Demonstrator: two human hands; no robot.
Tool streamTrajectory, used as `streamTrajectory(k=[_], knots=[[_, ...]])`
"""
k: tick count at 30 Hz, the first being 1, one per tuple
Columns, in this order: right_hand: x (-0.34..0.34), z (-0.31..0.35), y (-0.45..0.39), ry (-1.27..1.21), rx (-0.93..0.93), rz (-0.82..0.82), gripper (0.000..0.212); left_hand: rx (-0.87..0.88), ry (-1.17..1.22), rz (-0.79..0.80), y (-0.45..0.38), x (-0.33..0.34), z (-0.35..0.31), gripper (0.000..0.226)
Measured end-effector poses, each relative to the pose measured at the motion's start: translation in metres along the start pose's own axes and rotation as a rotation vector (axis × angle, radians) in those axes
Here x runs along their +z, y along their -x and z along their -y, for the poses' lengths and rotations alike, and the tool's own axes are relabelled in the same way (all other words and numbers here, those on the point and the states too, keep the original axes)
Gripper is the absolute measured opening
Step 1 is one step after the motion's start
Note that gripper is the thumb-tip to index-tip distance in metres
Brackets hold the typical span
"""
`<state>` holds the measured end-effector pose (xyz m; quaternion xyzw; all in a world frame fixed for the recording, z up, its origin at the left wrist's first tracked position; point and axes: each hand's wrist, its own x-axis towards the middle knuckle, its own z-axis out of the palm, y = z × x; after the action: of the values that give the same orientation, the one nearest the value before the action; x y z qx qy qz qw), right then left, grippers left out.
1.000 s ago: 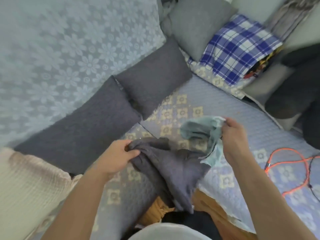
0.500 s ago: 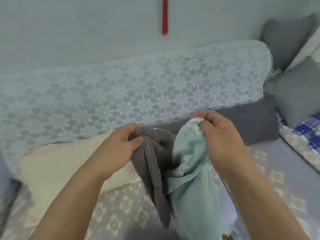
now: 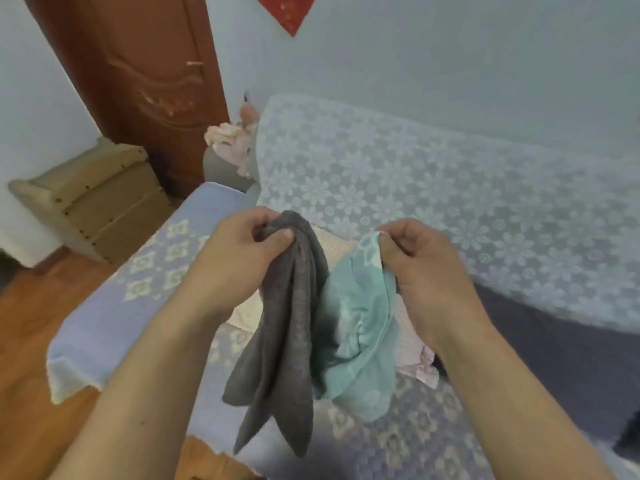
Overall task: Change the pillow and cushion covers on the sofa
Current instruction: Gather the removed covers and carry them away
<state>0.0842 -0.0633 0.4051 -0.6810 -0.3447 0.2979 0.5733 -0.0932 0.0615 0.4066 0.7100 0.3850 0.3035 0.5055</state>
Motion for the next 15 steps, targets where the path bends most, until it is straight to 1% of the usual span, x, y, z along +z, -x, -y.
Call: streamTrajectory(k=[3, 6, 8, 10, 11, 13, 15], knots=[[0.091, 0.005, -0.014, 0.131, -0.048, 0.031, 0.015, -0.029, 0.024, 0.041, -0.020, -0.080, 0.037, 0.019], [0.188, 0.022, -0.027, 0.306, -0.104, 0.019, 0.026, -0.091, 0.064, 0.080, -0.037, -0.174, 0.068, 0.027], [0.247, 0.045, -0.038, 0.497, -0.190, 0.036, 0.032, -0.123, 0.065, 0.097, -0.043, -0.236, 0.084, 0.025], [0.298, 0.074, -0.048, 0.628, -0.253, 0.074, 0.033, -0.137, 0.076, 0.100, -0.047, -0.290, 0.094, 0.015], [0.322, 0.088, -0.054, 0.643, -0.268, 0.117, 0.032, -0.138, 0.112, 0.083, -0.049, -0.314, 0.096, 0.011], [0.375, 0.115, -0.062, 0.641, -0.274, 0.257, 0.023, -0.101, 0.135, 0.037, -0.051, -0.356, 0.099, 0.029], [0.430, 0.135, -0.068, 0.636, -0.284, 0.379, 0.012, 0.023, 0.024, -0.024, -0.049, -0.396, 0.102, 0.034]])
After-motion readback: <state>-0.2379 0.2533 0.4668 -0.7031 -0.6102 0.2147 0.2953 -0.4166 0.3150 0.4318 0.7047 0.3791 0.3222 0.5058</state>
